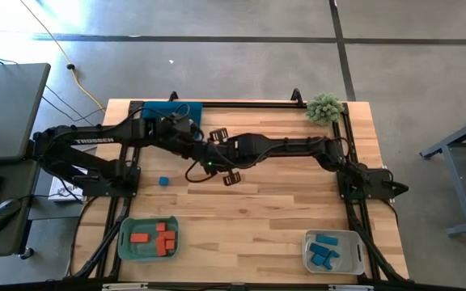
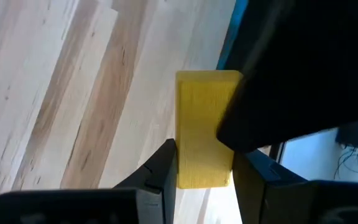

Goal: Sort & place blocks by color
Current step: Put the yellow block into the dark blue bin

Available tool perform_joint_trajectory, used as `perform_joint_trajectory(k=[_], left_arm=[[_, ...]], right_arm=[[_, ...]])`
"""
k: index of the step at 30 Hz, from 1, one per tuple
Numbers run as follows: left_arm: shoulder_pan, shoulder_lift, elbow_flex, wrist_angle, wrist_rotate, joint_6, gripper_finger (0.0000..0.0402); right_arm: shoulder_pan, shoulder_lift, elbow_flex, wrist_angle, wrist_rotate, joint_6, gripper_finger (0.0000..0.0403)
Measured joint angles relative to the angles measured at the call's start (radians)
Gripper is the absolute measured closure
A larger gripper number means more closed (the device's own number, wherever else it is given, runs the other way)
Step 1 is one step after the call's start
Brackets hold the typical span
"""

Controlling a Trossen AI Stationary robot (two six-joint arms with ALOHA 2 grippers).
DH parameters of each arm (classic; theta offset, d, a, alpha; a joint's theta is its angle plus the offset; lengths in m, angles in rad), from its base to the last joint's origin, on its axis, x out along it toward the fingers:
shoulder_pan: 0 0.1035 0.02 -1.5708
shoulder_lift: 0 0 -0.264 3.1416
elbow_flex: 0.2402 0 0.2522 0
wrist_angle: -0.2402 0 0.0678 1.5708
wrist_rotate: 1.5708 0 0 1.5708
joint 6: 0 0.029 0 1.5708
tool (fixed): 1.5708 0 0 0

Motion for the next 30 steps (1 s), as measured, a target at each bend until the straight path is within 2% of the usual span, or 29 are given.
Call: perform_joint_trajectory(k=[6,13,19,30], left_arm=[[0.033,0.000,0.000,0.004,0.005,0.010,0.0179],[0.084,0.000,0.000,-0.018,0.097,0.060,0.0179],[0.125,-0.001,0.002,0.008,0.101,0.053,0.0179],[0.131,-0.002,0.000,0.068,0.100,0.056,0.0180]], right_arm=[[-0.024,-0.012,0.000,-0.005,-0.015,-0.011,0.0312],[-0.048,-0.055,0.000,-0.001,-0.018,-0.053,0.0312],[-0.066,-0.067,0.000,0.017,-0.043,-0.049,0.0312],[-0.066,-0.073,0.001,0.046,-0.059,-0.004,0.0312]])
